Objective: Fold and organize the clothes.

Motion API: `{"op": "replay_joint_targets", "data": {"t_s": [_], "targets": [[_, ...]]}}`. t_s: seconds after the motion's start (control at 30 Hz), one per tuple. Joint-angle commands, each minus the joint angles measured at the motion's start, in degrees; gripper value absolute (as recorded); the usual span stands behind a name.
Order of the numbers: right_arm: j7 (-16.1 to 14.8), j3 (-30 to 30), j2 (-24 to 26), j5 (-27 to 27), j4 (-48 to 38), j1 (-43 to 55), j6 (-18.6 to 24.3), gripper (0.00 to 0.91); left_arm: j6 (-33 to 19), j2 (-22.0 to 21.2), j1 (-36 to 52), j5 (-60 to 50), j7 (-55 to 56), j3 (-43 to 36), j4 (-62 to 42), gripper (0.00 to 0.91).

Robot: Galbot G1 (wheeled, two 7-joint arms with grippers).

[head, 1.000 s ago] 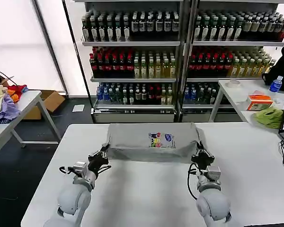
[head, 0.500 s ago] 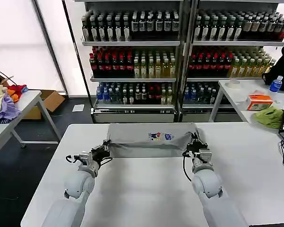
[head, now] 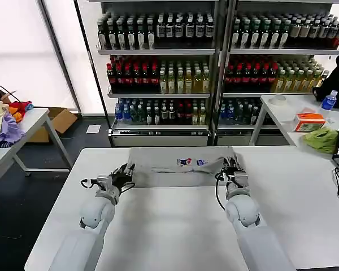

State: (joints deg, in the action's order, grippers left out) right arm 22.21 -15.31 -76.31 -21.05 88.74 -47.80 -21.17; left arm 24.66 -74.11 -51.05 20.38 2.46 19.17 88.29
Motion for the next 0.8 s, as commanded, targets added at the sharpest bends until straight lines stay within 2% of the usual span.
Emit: {"op": "replay_joint_targets", "data": {"t_s": [0.03, 0.23, 0.5, 0.63, 0.8], "targets": [[2.2, 0.2, -1.4, -2.8, -1.3, 1.8, 1.1, 0.907, 1.1, 0.1, 0.5, 0.3, 0.9, 0.1, -0.2, 0.907], [3.6, 0.1, -2.1, -5.1, -2.2, 2.5, 3.7, 0.907, 1.6, 0.7, -0.9, 0.3, 0.9, 0.6, 1.1, 0.907], [3.3, 0.3, -3.1, -8.6, -3.0, 4.8, 5.6, 0.907, 1.9, 0.6, -1.9, 0.2, 0.9, 0.5, 2.0, 0.907], [4.8, 0.5, -3.3, -8.6, -1.8, 5.7, 3.3, 0.907, 2.8, 0.7, -2.4, 0.3, 1.2, 0.8, 3.2, 0.907], [6.0, 0.2, -0.5, -7.5, 3.1, 2.6, 0.4, 0.907, 3.0, 0.7, -3.4, 0.4, 1.2, 1.3, 4.5, 0.907]]}}
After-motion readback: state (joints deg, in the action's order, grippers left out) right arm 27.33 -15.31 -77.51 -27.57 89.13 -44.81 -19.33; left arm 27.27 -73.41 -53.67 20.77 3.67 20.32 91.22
